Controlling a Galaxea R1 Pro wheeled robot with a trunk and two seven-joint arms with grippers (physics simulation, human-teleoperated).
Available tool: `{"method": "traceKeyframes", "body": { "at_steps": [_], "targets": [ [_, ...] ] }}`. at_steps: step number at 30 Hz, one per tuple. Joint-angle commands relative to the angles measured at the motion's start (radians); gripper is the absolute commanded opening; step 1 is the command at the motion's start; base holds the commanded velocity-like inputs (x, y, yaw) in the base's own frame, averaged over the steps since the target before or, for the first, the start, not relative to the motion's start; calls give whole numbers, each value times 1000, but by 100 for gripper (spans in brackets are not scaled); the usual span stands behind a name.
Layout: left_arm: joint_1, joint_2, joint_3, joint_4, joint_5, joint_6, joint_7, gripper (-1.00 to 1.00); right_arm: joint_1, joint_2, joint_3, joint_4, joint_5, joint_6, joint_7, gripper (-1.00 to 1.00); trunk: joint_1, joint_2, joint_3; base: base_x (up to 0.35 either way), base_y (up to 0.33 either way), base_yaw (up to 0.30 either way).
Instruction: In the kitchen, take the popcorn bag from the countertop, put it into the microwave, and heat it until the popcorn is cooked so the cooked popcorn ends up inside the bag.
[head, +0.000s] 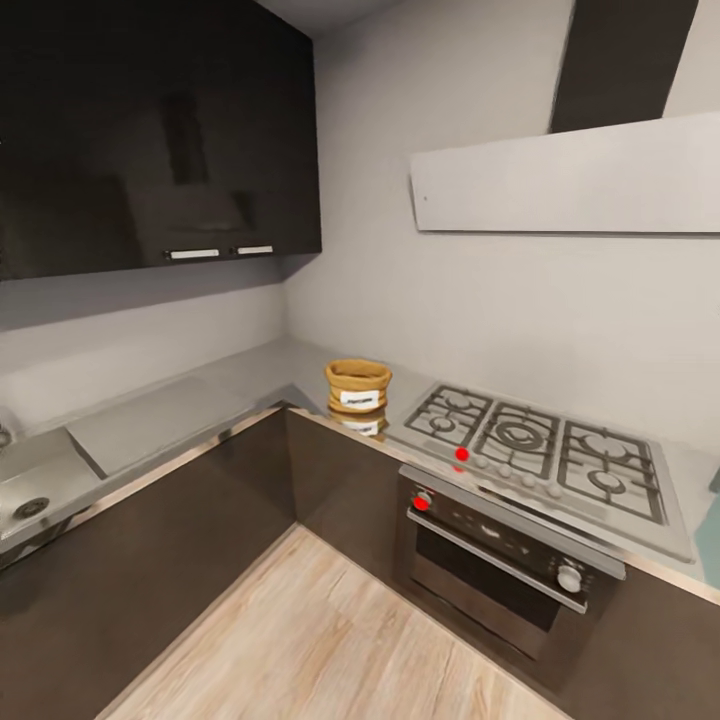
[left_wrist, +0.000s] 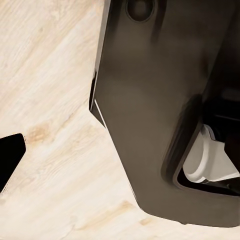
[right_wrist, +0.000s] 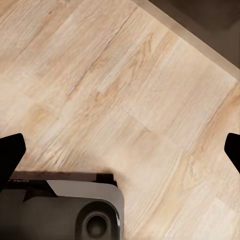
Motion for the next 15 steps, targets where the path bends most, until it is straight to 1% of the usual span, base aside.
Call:
{"method": "traceKeyframes", "body": {
  "at_steps": [1, 15],
  "targets": [
    [1, 0, 5, -3, 0, 4, 0, 100, 0, 0, 6, 1, 1, -2, -7, 100, 1, -1, -1, 181, 281, 0],
    [1, -1, 5, -3, 0, 4, 0, 100, 0, 0, 6, 1, 2, -3, -6, 100, 1, -1, -1, 184, 281, 0]
  ]
}}
